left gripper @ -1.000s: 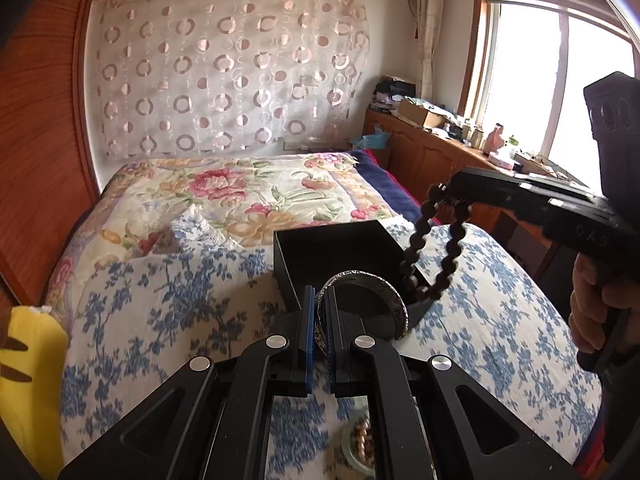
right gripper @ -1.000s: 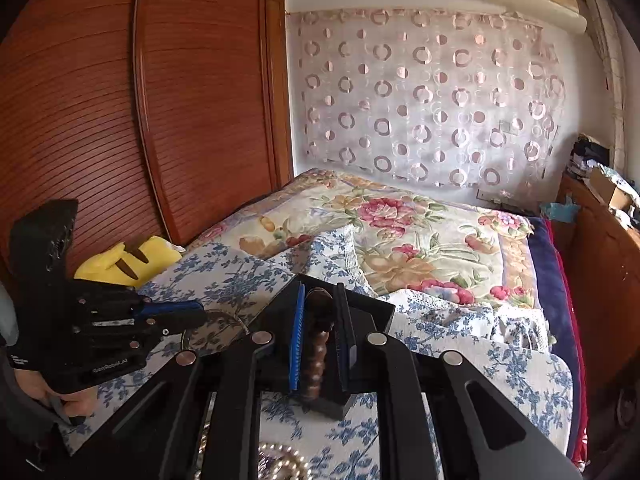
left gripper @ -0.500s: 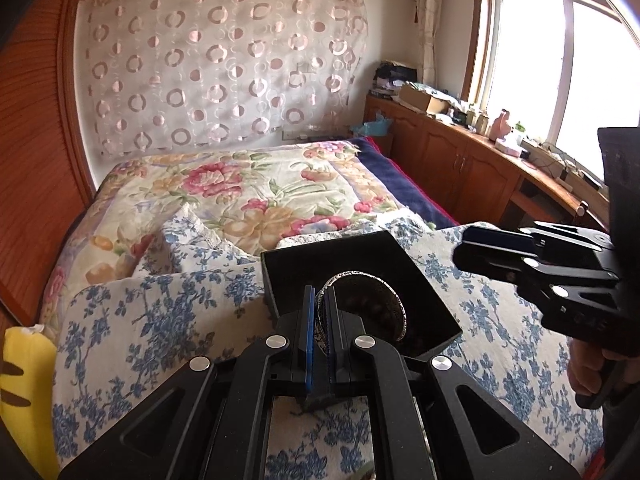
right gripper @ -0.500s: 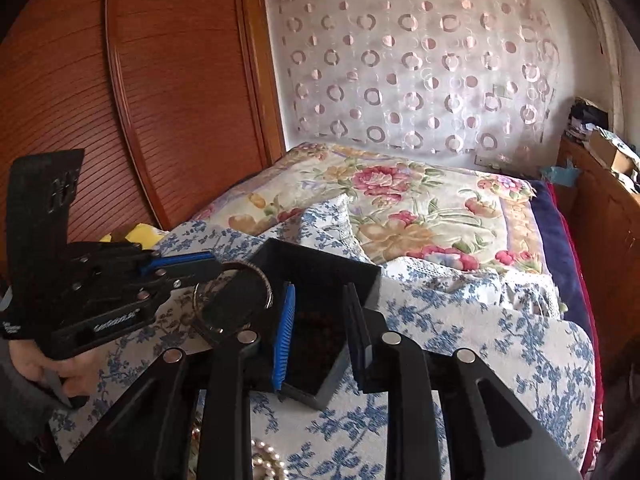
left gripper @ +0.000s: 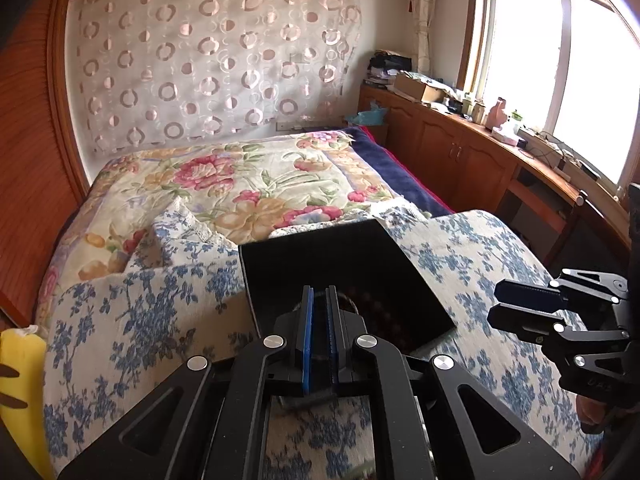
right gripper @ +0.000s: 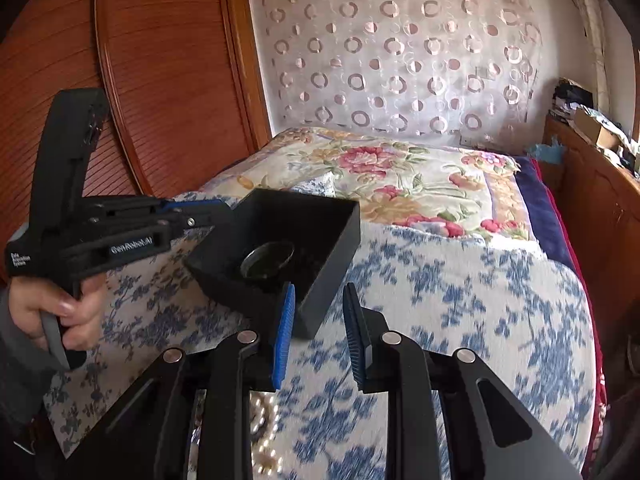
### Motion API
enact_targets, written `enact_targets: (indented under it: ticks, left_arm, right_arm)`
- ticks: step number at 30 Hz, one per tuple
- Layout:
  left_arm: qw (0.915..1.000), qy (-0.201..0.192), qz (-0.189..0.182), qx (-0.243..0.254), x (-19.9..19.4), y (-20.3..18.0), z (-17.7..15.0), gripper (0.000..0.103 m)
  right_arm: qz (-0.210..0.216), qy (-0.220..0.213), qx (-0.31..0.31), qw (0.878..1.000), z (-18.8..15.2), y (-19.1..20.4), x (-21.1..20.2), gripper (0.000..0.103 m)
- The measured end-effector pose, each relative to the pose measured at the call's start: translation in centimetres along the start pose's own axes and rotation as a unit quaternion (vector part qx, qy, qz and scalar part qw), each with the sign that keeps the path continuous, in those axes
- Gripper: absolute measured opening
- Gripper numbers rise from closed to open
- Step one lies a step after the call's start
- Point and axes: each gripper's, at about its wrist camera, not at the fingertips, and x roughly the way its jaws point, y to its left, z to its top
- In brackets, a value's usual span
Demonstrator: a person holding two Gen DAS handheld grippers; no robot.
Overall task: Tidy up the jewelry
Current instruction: 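Carry both pieces over the black box and open both tools to drop them, then lower the left tool onto the green jade bangle and grasp it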
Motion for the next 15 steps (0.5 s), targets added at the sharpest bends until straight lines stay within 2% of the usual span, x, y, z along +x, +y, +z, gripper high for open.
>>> enact_targets:
  ticks: [8,10,12,15]
  left_arm:
    - [0.9999,-0.006,-0.008,0.007,-3.7,-0.7,-3.3,0.006]
    - [0.9999,-0.007,-0.01,0.007,-4.6,-0.8,-4.2,0.007]
    - [0.9998,-0.008,-0.014,0.007,-5.4,-1.0,-5.1,0.015]
    - [0.9998,-0.007,-0.014,0.01,-6.1,-1.4,-6.1,0.015]
  right_arm:
    - [-0.001,0.0,0.009,1.0,-3.0,2.0,-1.8,0.027]
    - [-0.003,0.0,0.011,1.0,-3.4,2.4,-2.1,0.027]
    - [-0.004,-0.001,0.013,1.0,-3.9,2.9,-2.6,0.027]
    - [-0.009,-0.003,0.017,1.0,-5.0,3.4,-3.3,0.027]
